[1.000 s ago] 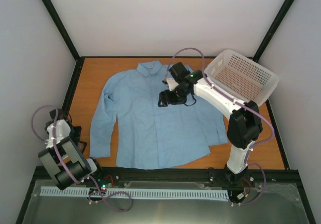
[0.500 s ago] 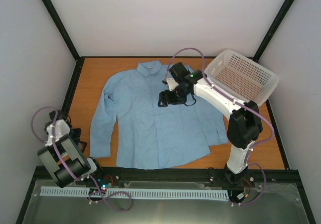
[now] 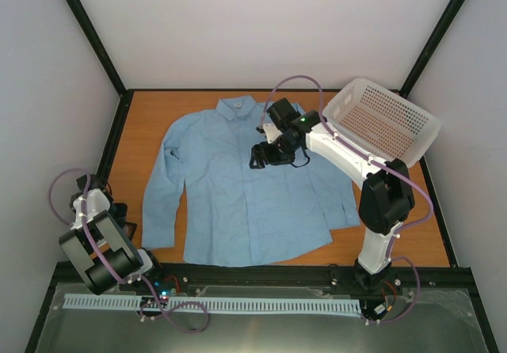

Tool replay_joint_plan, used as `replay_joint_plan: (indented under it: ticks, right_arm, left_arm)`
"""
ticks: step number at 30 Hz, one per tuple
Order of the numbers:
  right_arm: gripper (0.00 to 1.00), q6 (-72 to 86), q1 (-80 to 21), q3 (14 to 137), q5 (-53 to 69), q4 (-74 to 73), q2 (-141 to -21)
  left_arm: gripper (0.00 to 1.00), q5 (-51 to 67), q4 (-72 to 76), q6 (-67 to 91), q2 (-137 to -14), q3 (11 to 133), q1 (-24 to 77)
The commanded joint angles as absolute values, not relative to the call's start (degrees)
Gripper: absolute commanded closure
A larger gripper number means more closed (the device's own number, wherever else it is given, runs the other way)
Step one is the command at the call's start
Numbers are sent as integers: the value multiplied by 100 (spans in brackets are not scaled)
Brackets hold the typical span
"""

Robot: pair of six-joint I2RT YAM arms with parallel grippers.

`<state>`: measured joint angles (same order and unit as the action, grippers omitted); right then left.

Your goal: Pin the brooch onto the clothing

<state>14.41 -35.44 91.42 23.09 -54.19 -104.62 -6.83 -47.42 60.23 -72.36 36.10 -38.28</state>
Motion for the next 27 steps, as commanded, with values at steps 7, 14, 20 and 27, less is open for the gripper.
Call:
replay_joint_plan:
  ticks: [7,14,20,27]
  right_arm:
    - [22,1424,-3584,9074,2303,-5366,-10365]
    - [22,1408,-3585,9058,2302,-5370,-10354]
    - [22,1403,-3586,9040,2292,-5366,-10336]
    - [22,1398,-3581,9039,2290,-5370,-10333]
  left_arm:
    - [41,-729,-4758,5996,-7151,3633,-3892]
    - [49,-747,-4799,6029,-7033,3637,-3885]
    - [39,-731,-4791,6067,-7034,3613,-3889]
    - [38,-621,-4654,6051,-7164,3569,-3890]
